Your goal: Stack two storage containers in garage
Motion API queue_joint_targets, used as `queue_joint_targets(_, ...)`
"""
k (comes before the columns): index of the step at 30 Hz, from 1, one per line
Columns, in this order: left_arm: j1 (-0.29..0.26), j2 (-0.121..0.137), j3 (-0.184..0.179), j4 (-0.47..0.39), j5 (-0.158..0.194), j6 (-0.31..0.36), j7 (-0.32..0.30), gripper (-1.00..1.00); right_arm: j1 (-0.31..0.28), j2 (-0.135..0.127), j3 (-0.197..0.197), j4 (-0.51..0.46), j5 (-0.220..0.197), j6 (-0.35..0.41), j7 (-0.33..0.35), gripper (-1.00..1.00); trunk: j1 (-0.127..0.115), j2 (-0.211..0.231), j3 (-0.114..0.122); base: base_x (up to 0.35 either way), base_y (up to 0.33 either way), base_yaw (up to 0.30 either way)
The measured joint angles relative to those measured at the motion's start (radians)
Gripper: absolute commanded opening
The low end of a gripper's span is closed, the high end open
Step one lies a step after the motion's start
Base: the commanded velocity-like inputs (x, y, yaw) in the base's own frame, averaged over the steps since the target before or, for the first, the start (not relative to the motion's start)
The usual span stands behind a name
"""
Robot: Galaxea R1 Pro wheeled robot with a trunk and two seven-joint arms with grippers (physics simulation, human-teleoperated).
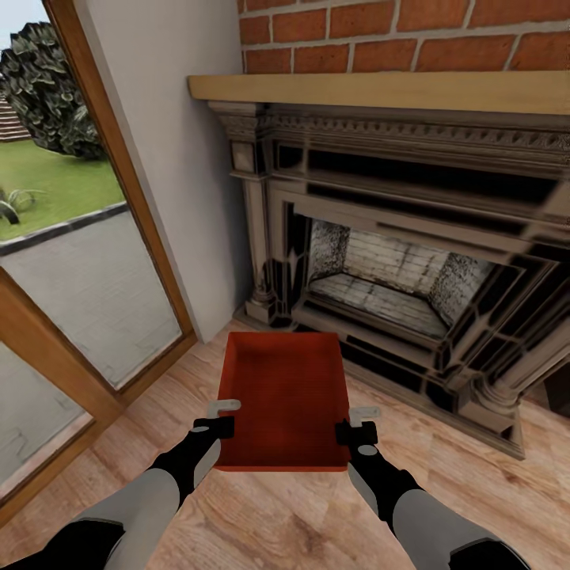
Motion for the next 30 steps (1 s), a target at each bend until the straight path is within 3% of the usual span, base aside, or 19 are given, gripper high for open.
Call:
queue_joint_targets(17, 0.0, 0.0, 0.0, 0.0, 0.001, 0.0, 0.0, -1.0, 0.0, 0.0, -0.001, 0.0, 0.001, 0.001, 0.001, -1.0, 0.0, 0.0, 0.027, 0.0, 0.0, -0.065)
queue_joint_targets(30, 0.0, 0.001, -0.001, 0.0, 0.001, 0.0, 0.0, -1.0, 0.0, 0.001, 0.0, 0.0, 0.0, 0.0, -0.001, -1.0, 0.0, 0.0, 0.029, 0.0, 0.0, -0.006)
